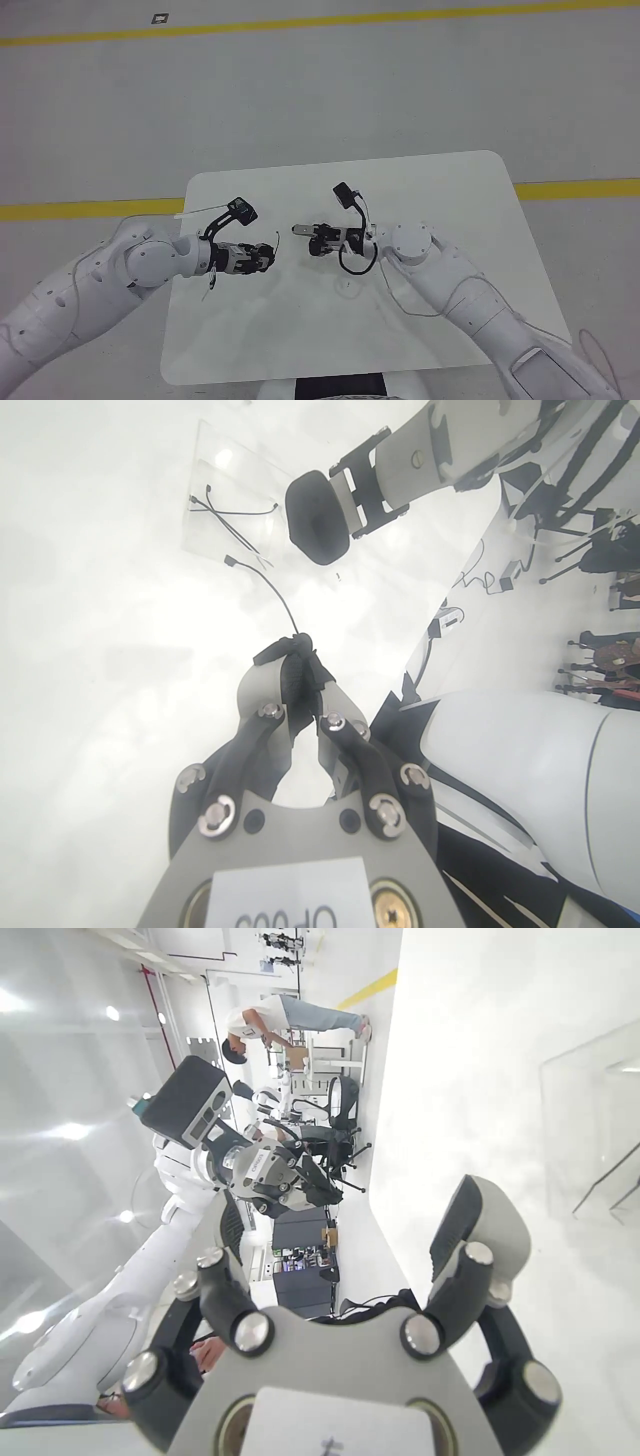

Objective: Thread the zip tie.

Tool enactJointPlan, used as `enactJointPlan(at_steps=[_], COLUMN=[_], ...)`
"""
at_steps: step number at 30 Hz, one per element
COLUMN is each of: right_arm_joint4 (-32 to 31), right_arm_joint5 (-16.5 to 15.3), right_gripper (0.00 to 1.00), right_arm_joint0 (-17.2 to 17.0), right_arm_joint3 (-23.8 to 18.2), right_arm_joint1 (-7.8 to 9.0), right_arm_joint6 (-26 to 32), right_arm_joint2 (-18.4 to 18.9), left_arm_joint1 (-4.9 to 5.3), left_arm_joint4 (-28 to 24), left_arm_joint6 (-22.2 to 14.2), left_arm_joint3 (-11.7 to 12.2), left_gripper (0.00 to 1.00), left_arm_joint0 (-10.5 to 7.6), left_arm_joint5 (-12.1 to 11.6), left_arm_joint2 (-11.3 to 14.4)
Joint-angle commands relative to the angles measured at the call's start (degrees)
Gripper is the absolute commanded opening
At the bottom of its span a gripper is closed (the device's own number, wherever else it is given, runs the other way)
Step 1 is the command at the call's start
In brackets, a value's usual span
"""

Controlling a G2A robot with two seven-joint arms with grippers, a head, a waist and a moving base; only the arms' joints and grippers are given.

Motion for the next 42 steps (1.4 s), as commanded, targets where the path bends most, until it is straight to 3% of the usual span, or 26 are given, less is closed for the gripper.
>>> enactJointPlan(at_steps=[1, 9, 13, 16, 21, 28, 31, 42], right_arm_joint4=[0.0, 0.0, 0.2, 1.6, 5.0, 11.6, 11.6, 11.7], right_arm_joint5=[0.1, 0.1, -0.1, -2.9, -6.3, -11.6, -11.6, -11.2], right_gripper=[1.0, 1.0, 1.0, 1.0, 1.0, 1.0, 1.0, 1.0], right_arm_joint0=[0.0, 0.0, -0.6, -0.9, 0.2, 2.8, 3.4, 2.9], right_arm_joint3=[-0.1, -0.1, -0.3, 0.6, 3.9, 9.9, 10.8, 10.4], right_arm_joint1=[0.02, 0.02, -0.02, -0.13, -0.89, -2.75, -2.9, -3.14], right_arm_joint6=[0.0, 0.0, -1.0, -0.1, 3.0, 7.0, 7.9, 6.9], right_arm_joint2=[0.0, 0.0, 0.1, 0.4, -0.4, -2.0, -2.0, -2.0], left_arm_joint1=[0.0, 0.0, -0.53, -1.14, -1.85, -2.76, -3.19, -3.22], left_arm_joint4=[0.0, 0.0, 0.7, -0.1, 0.3, 0.2, 0.5, 0.5], left_arm_joint6=[0.0, 0.0, 0.5, 1.7, 4.7, 5.0, 5.1, 5.2], left_arm_joint3=[0.0, 0.0, 1.0, 1.3, -0.3, 0.0, -0.1, -0.1], left_gripper=[0.0, 0.0, 0.0, 0.0, 0.0, 0.0, 0.0, 0.0], left_arm_joint0=[0.0, 0.0, 0.77, 1.17, 1.89, 2.32, 2.17, 2.16], left_arm_joint5=[0.0, 0.0, 0.0, 0.0, 0.0, 0.0, 0.0, 0.0], left_arm_joint2=[0.0, 0.0, 0.6, 0.9, 1.0, 1.7, 1.8, 1.8])
